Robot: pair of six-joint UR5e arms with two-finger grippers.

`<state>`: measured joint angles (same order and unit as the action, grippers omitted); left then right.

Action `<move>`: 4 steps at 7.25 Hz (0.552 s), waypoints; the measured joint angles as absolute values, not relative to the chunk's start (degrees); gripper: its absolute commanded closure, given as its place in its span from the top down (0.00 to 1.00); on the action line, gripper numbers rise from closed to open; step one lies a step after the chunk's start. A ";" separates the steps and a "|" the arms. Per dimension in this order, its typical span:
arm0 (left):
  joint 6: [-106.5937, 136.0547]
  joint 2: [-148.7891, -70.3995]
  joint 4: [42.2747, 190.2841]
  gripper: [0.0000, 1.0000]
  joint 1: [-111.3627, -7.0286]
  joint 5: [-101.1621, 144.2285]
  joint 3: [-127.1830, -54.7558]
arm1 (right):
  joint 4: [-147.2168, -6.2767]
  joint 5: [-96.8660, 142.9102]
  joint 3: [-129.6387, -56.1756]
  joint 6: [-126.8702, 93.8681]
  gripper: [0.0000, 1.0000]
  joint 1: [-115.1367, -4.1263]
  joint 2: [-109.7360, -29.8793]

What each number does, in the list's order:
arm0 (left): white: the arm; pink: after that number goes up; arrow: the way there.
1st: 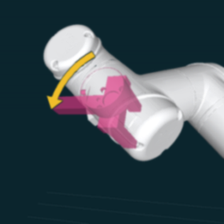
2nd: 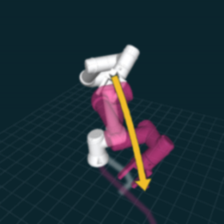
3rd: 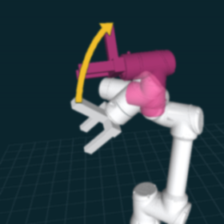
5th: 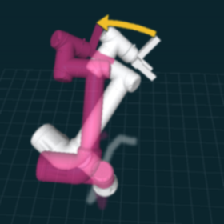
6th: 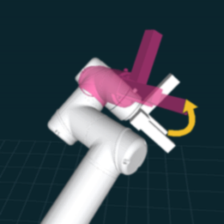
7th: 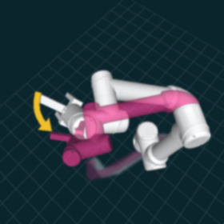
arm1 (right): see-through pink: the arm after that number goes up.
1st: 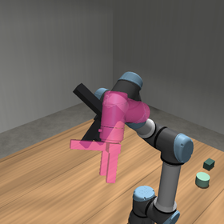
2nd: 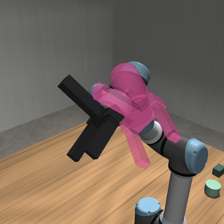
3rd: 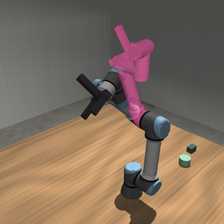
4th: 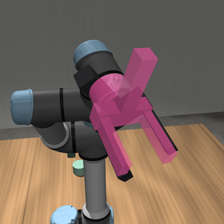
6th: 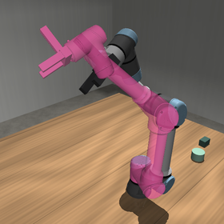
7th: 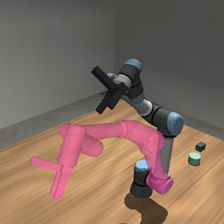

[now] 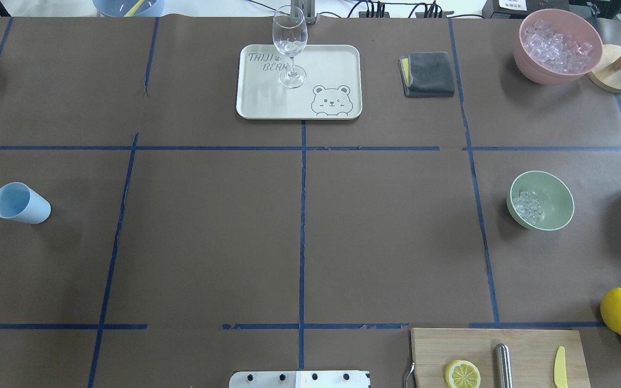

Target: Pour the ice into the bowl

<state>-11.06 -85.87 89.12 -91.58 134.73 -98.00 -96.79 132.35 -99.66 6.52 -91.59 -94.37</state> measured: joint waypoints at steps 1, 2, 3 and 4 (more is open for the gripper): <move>-11.07 -85.59 89.11 1.00 -91.58 134.73 -98.10 | -96.78 132.28 -99.66 6.54 1.00 -91.59 -95.16; -11.06 -85.42 89.13 1.00 -91.58 134.74 -98.14 | -96.73 132.38 -99.64 6.53 1.00 -91.58 -95.61; -11.04 -85.32 89.21 1.00 -91.57 134.74 -98.14 | -96.68 132.47 -99.63 6.49 1.00 -91.58 -95.79; -11.05 -85.29 89.31 1.00 -91.53 134.76 -98.14 | -96.67 132.51 -99.61 6.45 1.00 -91.58 -95.85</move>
<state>-11.05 -85.29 89.31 -91.53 134.76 -98.14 -96.67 132.51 -99.61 6.45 -91.58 -95.85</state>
